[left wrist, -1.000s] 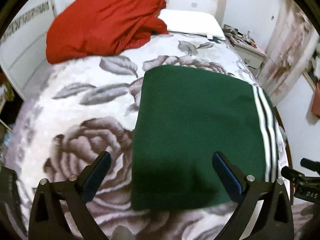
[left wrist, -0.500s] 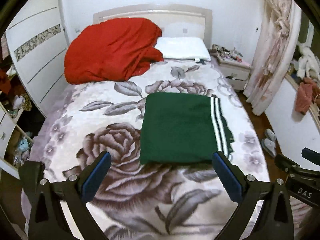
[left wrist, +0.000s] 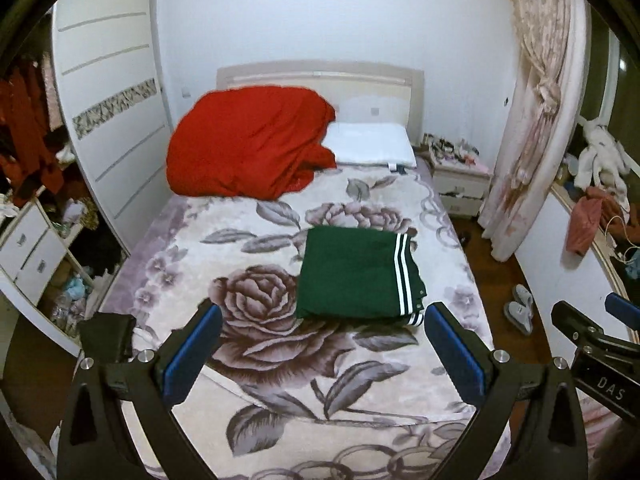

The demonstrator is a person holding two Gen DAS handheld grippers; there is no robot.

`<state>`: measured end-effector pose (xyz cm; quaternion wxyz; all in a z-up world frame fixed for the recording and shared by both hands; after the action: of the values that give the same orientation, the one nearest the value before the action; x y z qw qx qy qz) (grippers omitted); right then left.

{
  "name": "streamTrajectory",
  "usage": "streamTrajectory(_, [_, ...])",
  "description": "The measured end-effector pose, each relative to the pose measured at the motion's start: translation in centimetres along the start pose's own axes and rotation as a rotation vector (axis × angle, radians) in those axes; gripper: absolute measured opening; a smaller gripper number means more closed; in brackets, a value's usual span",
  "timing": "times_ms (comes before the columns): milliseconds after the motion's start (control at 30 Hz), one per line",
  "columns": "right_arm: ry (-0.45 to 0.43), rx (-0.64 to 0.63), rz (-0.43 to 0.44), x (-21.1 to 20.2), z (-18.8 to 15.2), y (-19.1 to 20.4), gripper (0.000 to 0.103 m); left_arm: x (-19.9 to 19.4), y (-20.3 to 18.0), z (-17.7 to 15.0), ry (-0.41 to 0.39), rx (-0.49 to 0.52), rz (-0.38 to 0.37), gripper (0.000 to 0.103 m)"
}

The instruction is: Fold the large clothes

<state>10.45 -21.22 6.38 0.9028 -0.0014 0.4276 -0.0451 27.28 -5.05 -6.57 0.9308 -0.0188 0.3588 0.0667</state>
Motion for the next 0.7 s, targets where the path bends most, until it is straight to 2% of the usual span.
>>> streamTrajectory(100, [-0.041,-0.004,0.004,-4.5,-0.3,-0.2,0.092,-2.2,-0.1,-0.1,-0.027,0.003,0.003,0.103])
streamTrajectory(300, [-0.096,-0.002,0.003,-10.4,-0.9,-0.4,0.092,-5.3,-0.3,-0.3,-0.069,0.014,0.004,0.103])
streamTrajectory(400, [-0.112,-0.013,-0.004,-12.2,-0.9,-0.5,0.096,-6.3,-0.2,-0.6,-0.071,0.010,0.012,0.103])
streamTrajectory(500, [-0.122,-0.024,-0.002,-13.6,-0.9,-0.6,0.096,-6.8,-0.2,-1.0,-0.046,-0.006,0.040,0.103])
streamTrajectory(700, [-0.125,-0.031,0.016,-15.4,-1.1,-0.8,0.096,-7.3,-0.2,-1.3,-0.019,-0.008,0.044,0.103])
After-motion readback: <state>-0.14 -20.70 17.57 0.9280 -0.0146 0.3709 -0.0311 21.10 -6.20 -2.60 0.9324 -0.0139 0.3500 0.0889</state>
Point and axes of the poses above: each gripper's, at about its wrist camera, not at the fingertips, and x roughly the way its jaws point, y to its left, z to its top, the point moved 1 cm from there along x, roughly the way its jaws point, and after that the axes turned 6 degrees about z, right-handed, at the moved point
